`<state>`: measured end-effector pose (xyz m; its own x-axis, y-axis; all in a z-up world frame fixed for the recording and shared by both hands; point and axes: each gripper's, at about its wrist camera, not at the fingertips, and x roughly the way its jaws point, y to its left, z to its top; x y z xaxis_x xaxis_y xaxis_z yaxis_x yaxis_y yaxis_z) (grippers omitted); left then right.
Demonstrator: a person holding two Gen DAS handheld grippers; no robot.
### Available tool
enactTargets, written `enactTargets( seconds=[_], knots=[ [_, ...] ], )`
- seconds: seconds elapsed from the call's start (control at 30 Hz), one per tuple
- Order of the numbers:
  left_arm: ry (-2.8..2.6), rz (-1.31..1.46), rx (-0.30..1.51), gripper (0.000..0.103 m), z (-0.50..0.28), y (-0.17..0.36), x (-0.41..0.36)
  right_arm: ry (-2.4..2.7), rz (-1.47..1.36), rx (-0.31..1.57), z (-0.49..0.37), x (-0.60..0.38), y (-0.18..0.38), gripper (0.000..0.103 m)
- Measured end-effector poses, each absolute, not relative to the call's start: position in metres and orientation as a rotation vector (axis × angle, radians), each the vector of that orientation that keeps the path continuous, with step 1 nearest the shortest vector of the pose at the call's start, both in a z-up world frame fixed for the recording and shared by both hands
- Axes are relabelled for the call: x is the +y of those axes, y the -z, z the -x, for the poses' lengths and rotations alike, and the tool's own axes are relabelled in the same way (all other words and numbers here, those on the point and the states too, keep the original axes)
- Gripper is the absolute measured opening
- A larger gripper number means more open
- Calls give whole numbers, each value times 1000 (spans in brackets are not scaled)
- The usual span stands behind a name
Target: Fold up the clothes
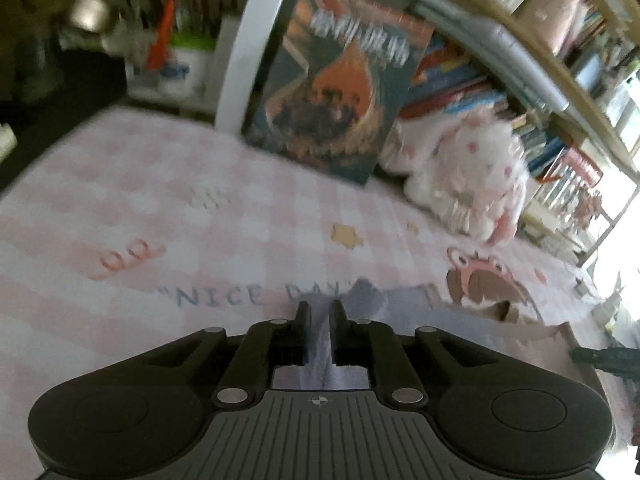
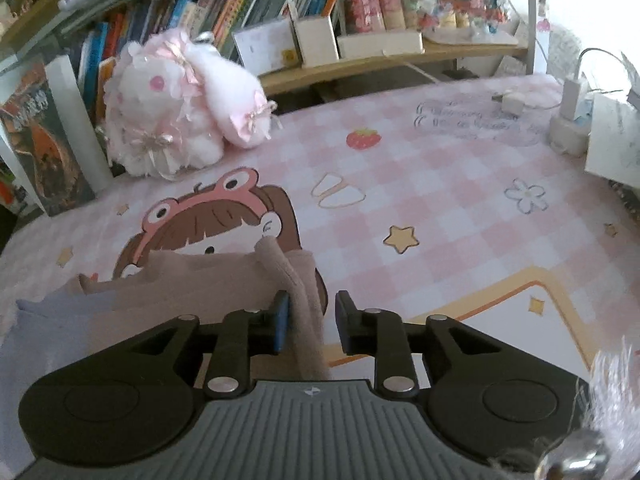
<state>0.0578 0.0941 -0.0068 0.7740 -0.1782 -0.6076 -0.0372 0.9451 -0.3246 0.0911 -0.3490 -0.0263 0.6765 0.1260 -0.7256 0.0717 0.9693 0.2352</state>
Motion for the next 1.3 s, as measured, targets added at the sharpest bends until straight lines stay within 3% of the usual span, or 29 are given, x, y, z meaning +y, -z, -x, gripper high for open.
enactTargets(
  seconds=[0.5,0.77,1.17,1.3],
  knots=[
    [-46,354,679,15,31,-4,-1,-331,-61,819,-28,-376,7,25],
    [-146,322,700,46,61,6,-63,-423,-123,879,-23,-402,14,34],
    [-321,910,680,49,97,37,-7,-504,-250,982,-26,-418,28,33],
    [-350,1093,619,49,98,49,18,-486,-264,1010,-29,-413,33,26]
  ],
)
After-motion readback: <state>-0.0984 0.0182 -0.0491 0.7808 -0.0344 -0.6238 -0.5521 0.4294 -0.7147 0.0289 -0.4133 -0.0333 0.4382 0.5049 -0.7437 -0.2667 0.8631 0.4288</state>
